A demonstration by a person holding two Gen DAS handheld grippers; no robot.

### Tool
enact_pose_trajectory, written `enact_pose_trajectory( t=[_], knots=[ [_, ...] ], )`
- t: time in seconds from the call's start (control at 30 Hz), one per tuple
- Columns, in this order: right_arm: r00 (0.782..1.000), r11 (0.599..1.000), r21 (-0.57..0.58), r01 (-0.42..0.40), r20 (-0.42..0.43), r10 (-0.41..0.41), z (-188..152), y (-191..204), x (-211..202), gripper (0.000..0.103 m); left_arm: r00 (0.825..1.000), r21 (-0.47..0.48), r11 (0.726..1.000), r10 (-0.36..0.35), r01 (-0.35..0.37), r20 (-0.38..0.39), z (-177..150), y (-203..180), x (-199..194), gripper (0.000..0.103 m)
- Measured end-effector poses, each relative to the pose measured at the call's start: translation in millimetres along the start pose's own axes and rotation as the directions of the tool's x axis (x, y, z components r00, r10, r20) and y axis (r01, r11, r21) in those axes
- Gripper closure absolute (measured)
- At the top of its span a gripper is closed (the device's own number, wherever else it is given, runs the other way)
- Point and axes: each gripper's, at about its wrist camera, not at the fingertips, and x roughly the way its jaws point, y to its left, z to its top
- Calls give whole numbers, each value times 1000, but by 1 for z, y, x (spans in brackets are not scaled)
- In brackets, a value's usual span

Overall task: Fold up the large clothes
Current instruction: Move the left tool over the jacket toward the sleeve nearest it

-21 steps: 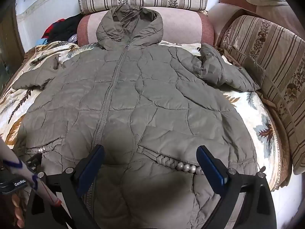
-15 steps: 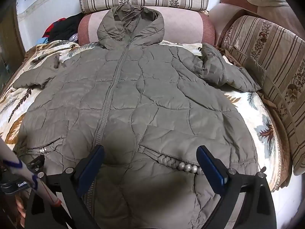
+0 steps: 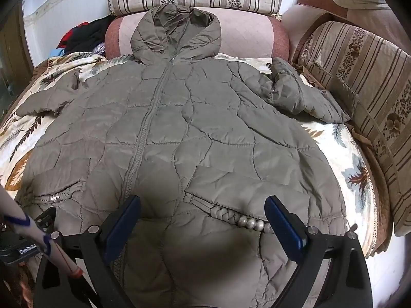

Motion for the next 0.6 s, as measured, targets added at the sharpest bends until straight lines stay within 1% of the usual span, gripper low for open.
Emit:
enact_pose_trajectory(
  t=[0.03,0.1,0.3,0.5,0.6],
  knots=[
    [1000,1000,-2,2,1,-2,-1,0,0,4,1000,-6,1000,-11,11,6,0,0,-4,0],
    [1000,1000,-9,7,2,-7,-2,1,1,4,1000,-14,1000,-21,21,15,11,3,-6,0],
    [1000,999,-31,21,2,-21,-3,5,2,4,995,4,1000,-12,11,95,17,1,-26,0],
    [999,998,-53,34,5,-34,-4,8,2,4,992,-13,1000,2,0,126,24,6,-28,0],
    [999,997,-59,39,4,-39,-4,9,2,4,990,-26,1000,2,1,139,17,19,-26,0]
  ],
)
